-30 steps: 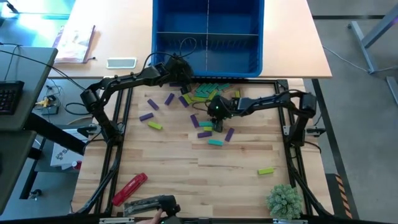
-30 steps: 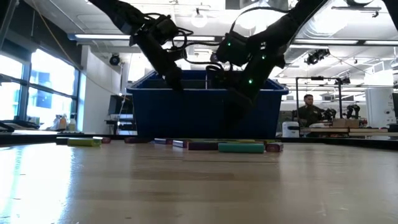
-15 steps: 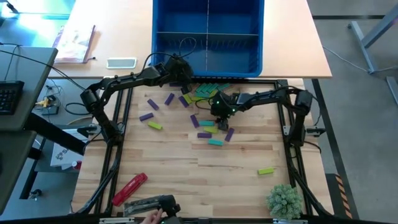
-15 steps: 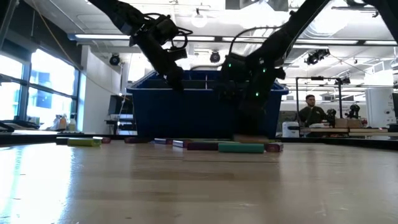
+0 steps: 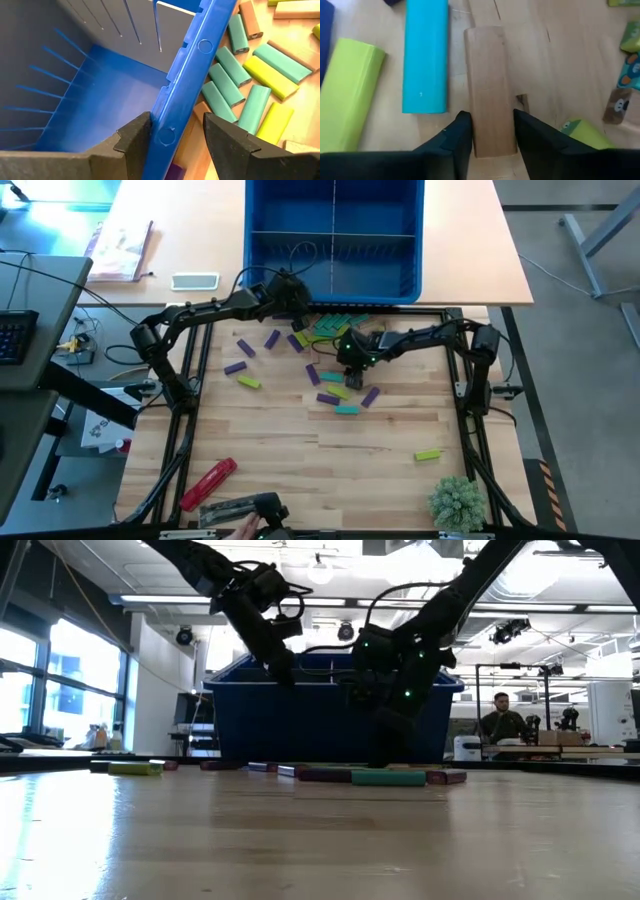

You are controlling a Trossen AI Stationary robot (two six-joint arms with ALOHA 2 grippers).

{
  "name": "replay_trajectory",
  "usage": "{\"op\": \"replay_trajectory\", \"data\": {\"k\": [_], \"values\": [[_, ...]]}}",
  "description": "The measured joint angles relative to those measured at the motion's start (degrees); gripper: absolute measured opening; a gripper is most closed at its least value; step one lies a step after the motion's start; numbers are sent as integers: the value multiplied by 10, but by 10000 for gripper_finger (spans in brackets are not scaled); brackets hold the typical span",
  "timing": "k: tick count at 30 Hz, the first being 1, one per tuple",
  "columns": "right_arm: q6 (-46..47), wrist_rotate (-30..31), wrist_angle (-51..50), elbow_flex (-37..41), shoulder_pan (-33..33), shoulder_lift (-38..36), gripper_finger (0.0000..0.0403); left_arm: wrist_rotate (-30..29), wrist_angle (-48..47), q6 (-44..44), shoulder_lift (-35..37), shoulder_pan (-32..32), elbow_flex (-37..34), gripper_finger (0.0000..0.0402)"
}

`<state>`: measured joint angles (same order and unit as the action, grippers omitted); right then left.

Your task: Sort blocks

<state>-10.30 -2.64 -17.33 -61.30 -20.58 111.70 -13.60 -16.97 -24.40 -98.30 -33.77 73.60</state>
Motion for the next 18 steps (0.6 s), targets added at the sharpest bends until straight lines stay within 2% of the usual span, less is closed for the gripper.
{"op": "replay_trajectory", "data": {"k": [3,8,11,14,18], "values": [[25,10,-1,0,5,0,87,-3,1,7,0,0,0,164],[83,3,-24,-15,12,-15,87,-4,2,27,0,0,0,164],[121,14,-87,-29,23,-49,87,-4,1,28,0,0,0,164],[147,60,-161,-62,31,-107,87,-5,3,27,0,1,0,164],[203,166,-266,-77,33,-179,87,-5,17,28,0,1,0,164]]}}
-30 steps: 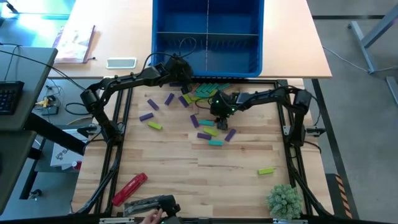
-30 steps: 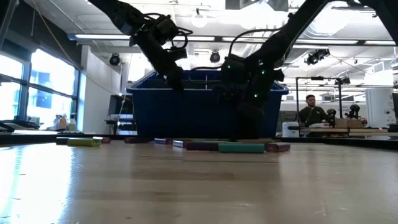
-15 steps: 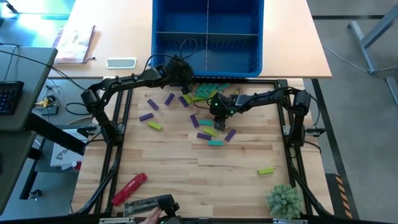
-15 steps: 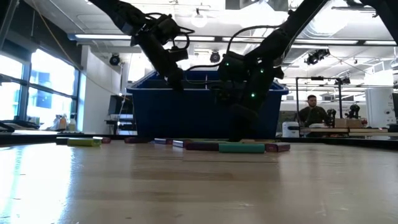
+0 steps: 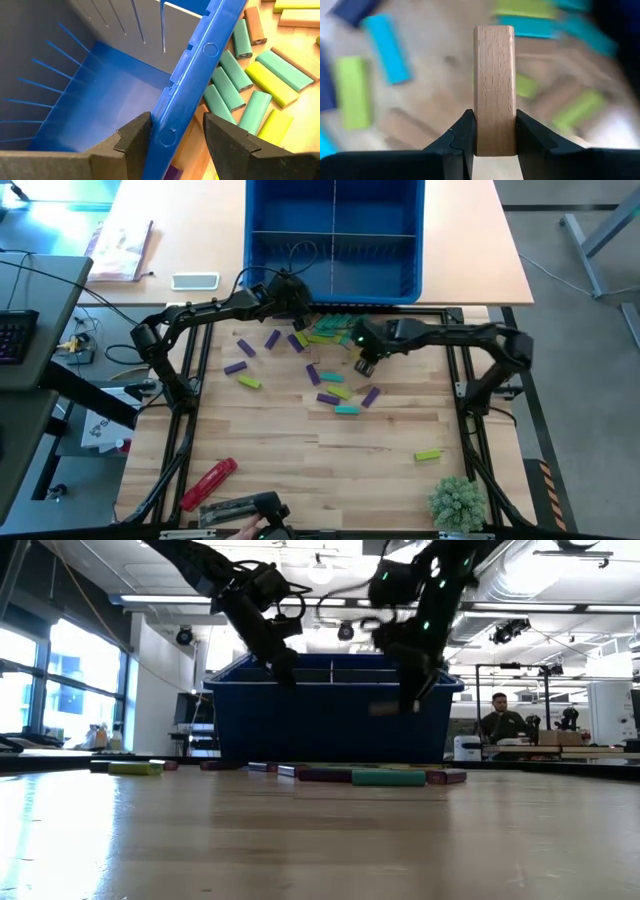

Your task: Sort blocks

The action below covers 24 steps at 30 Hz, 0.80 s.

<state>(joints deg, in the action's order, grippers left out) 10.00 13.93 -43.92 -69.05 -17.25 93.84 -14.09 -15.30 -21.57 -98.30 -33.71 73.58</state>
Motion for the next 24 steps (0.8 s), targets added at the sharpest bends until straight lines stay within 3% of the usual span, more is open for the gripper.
{"op": "replay_trajectory", "data": {"k": [11,24], "values": [[127,112,56,-6,-3,-188,87,0,10,-10,0,0,0,164],[155,124,61,-5,-42,-215,87,23,9,9,0,-3,0,164]]}}
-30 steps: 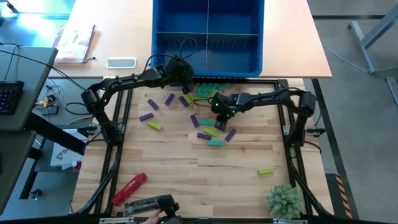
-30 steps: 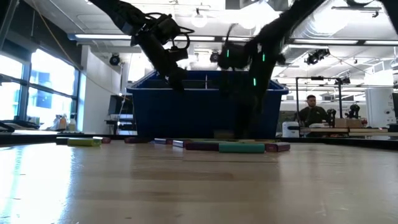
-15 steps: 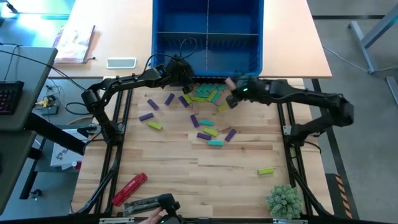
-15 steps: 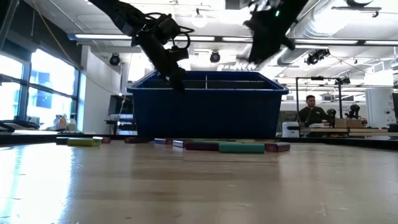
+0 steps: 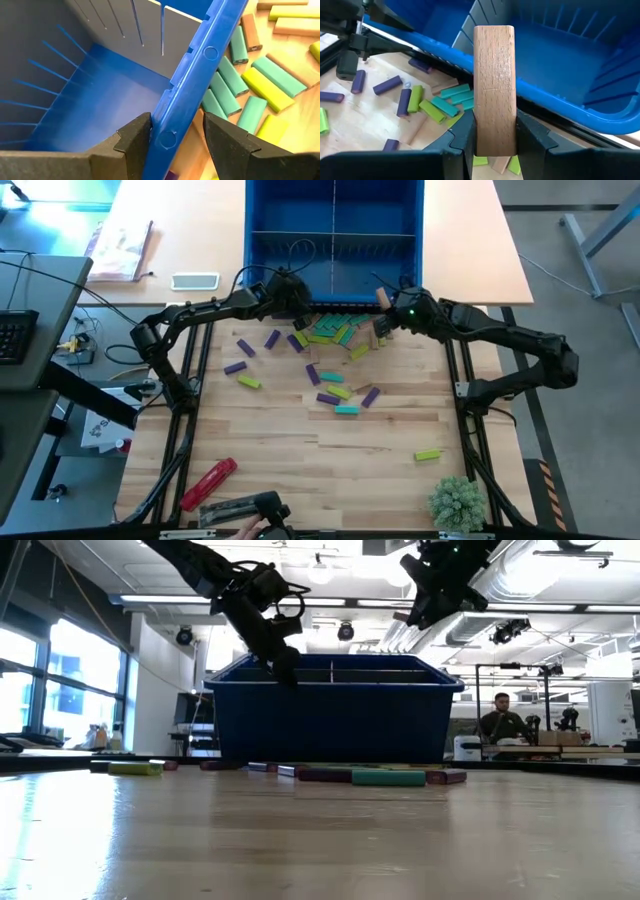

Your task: Sort blocks

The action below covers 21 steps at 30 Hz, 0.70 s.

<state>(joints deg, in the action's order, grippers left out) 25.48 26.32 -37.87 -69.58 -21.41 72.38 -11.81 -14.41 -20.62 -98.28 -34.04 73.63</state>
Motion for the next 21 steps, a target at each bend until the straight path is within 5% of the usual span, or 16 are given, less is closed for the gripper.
{"op": "replay_trajectory", "data": {"k": [10,21], "values": [[-24,0,3,0,-4,2,87,5,8,6,0,-9,0,164],[-184,-2,135,0,-19,21,87,1,3,5,0,-9,0,164]]}}
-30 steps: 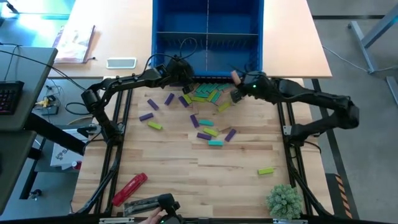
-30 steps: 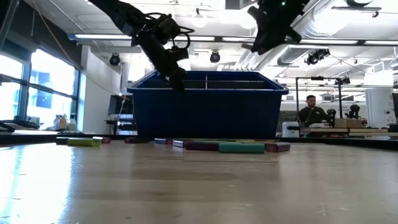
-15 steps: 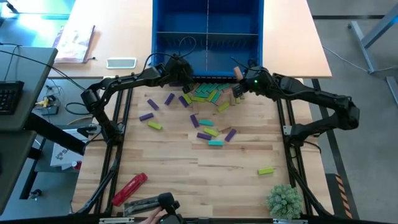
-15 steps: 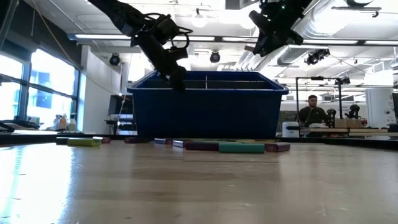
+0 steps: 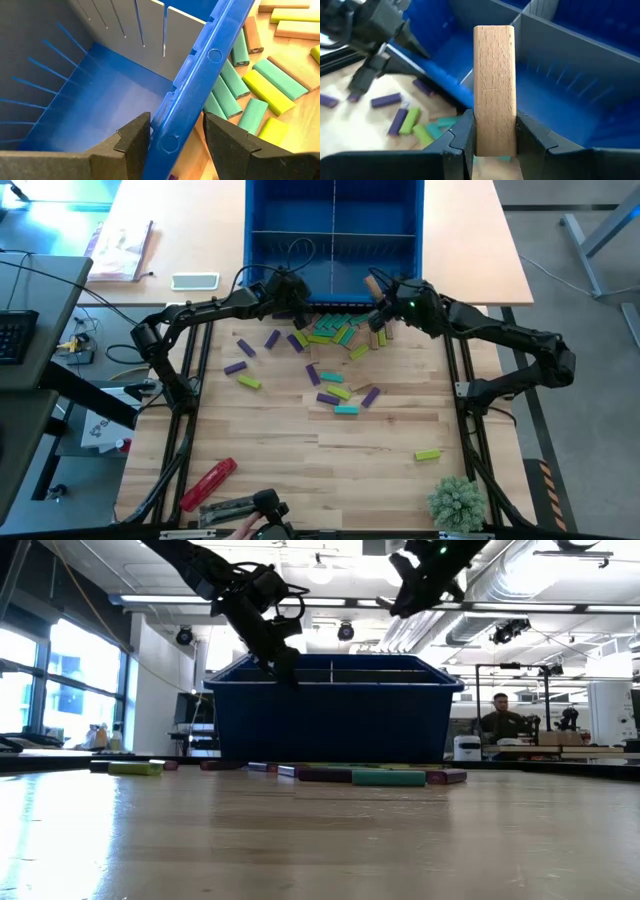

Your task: Sort blocks

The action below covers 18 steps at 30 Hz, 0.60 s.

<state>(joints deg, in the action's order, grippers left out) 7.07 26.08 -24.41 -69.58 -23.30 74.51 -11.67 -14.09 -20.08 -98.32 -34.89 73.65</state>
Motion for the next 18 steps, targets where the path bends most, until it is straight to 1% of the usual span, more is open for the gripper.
{"op": "replay_trajectory", "data": {"k": [3,6,8,11,12,13,14,16,18], "values": [[-26,-23,44,0,-23,36,87,0,0,0,0,0,0,164],[-31,-51,92,0,-54,76,87,-1,1,0,0,0,0,164],[-32,-47,116,0,-76,100,87,0,-1,0,0,0,0,164],[-9,4,145,0,-119,131,87,4,-1,2,0,1,0,164],[-4,8,157,0,-135,139,87,8,-1,4,0,2,0,164],[-1,0,167,0,-151,145,87,9,-1,5,0,2,0,164],[6,-20,172,0,-168,152,91,10,-1,5,0,2,0,164],[41,-72,172,0,-199,165,123,7,-2,5,1,3,0,164],[82,-117,166,0,-224,174,171,5,-1,5,1,3,0,164]]}}
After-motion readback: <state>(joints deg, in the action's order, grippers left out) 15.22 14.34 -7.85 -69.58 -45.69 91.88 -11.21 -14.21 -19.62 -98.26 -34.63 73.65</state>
